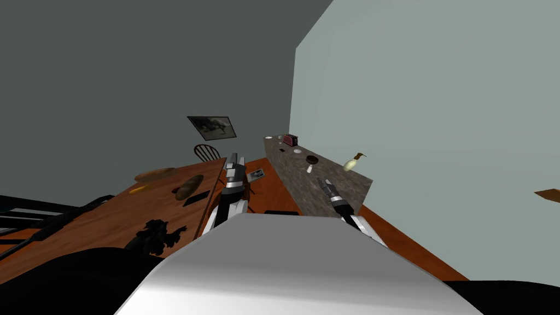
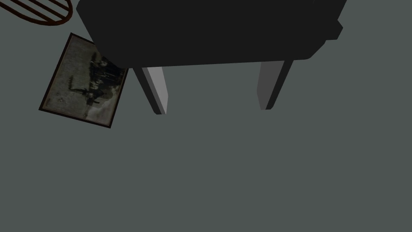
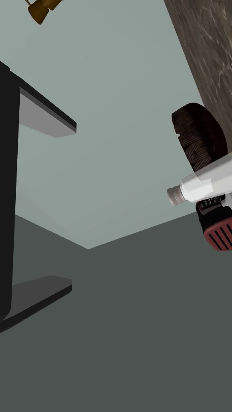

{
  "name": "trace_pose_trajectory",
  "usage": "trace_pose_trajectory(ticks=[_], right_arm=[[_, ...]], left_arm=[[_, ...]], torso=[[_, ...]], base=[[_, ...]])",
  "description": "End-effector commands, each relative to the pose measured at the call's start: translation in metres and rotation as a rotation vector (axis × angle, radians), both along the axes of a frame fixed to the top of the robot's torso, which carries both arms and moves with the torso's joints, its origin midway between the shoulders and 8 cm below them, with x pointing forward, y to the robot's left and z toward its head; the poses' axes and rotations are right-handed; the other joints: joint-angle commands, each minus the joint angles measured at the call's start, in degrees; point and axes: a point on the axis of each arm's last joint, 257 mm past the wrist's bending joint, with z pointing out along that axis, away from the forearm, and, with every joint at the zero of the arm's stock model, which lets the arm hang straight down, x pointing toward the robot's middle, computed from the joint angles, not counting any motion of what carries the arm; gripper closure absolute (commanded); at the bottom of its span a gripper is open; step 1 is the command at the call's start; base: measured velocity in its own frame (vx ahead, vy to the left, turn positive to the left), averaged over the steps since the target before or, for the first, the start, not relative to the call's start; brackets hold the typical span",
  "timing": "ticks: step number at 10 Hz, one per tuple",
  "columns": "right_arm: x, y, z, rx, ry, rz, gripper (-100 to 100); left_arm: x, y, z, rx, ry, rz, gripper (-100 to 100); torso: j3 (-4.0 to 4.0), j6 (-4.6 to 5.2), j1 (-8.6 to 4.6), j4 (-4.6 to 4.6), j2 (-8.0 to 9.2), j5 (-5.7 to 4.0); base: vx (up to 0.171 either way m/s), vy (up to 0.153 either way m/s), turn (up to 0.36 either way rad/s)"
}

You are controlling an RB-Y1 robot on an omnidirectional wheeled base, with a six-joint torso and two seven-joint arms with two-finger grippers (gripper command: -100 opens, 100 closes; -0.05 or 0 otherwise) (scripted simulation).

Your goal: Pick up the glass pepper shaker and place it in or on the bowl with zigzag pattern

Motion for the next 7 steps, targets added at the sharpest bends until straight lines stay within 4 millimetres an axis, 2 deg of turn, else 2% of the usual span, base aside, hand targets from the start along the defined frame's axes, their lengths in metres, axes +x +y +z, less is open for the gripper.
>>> trace_pose_trajectory(ticks=[1, 7], right_arm=[[0.003, -0.008, -0.013, -0.072, 0.025, -0.007, -100], [0.014, -0.031, -0.047, -0.306, 0.095, -0.012, -100]], left_arm=[[0.000, 0.000, 0.000, 0.000, 0.000, 0.000, 0], [0.000, 0.000, 0.000, 0.000, 0.000, 0.000, 0]], torso=[[0.00, 0.00, 0.00, 0.00, 0.00, 0.00], [0.00, 0.01, 0.02, 0.00, 0.01, 0.00]], base=[[0.105, -0.029, 0.084], [0.093, -0.027, 0.082]])
